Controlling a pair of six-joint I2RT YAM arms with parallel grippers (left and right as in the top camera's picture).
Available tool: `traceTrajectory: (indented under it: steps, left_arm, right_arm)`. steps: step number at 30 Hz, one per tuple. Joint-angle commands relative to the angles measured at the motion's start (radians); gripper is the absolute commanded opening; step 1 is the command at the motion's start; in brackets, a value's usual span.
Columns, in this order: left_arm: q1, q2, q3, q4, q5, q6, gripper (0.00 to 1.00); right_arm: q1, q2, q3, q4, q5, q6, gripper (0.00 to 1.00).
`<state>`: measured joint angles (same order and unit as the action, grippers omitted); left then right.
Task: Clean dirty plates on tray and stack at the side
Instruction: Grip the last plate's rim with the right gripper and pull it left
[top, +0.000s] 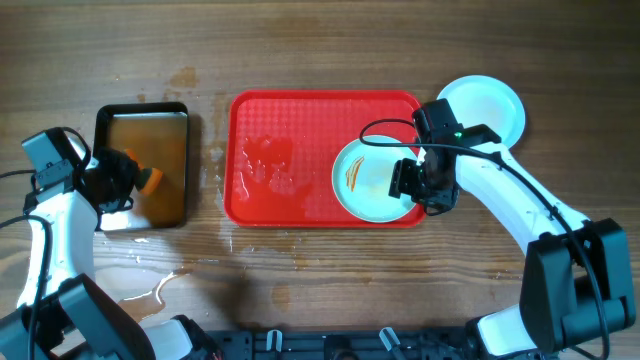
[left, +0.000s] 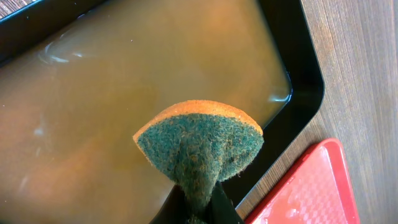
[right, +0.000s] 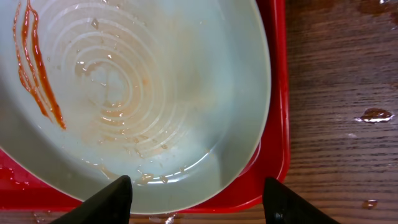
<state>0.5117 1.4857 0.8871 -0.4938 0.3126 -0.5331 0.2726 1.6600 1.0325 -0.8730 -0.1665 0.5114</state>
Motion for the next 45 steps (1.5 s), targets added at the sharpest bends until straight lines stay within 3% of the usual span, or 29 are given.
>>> traceTrajectory:
  steps: [1, 16, 26, 30, 33, 35, 37, 42, 45]
  left_arm:
    - [0.003, -0.006, -0.002, 0.003, 0.009, 0.005, 0.04]
    - [0.003, -0.006, -0.002, 0.004, 0.009, 0.005, 0.04]
    - [0.003, -0.006, -0.003, 0.003, 0.009, 0.005, 0.04]
    - [0.003, -0.006, -0.003, 0.004, 0.009, 0.005, 0.04]
    - [0.003, -0.006, -0.003, 0.004, 0.009, 0.004, 0.04]
    - [-0.001, -0.006, -0.003, 0.004, 0.010, 0.004, 0.04]
    - [-0.014, -0.006, -0.003, 0.006, 0.013, 0.004, 0.04]
    - [-0.067, -0.006, -0.002, 0.018, 0.012, 0.005, 0.04]
    - [-0.096, -0.006, -0.002, 0.027, 0.012, 0.005, 0.04]
  right_arm:
    - [0.003, -0.012, -0.017, 0.001, -0.003, 0.027, 0.67]
    - [0.003, -0.010, -0.079, 0.105, -0.002, 0.068, 0.58]
    - [0.003, 0.072, -0.079, 0.153, -0.006, 0.063, 0.57]
    - [0.003, 0.098, -0.079, 0.213, -0.063, 0.030, 0.50]
    - [0.004, 0.100, -0.079, 0.310, -0.227, -0.075, 0.43]
    - [0.006, 0.102, -0.079, 0.360, -0.253, -0.085, 0.33]
    - [0.018, 0.106, -0.078, 0.401, -0.254, -0.082, 0.30]
    - [0.067, 0.156, -0.010, 0.396, -0.202, -0.066, 0.31]
    - [0.071, 0.212, 0.102, 0.282, -0.101, -0.079, 0.32]
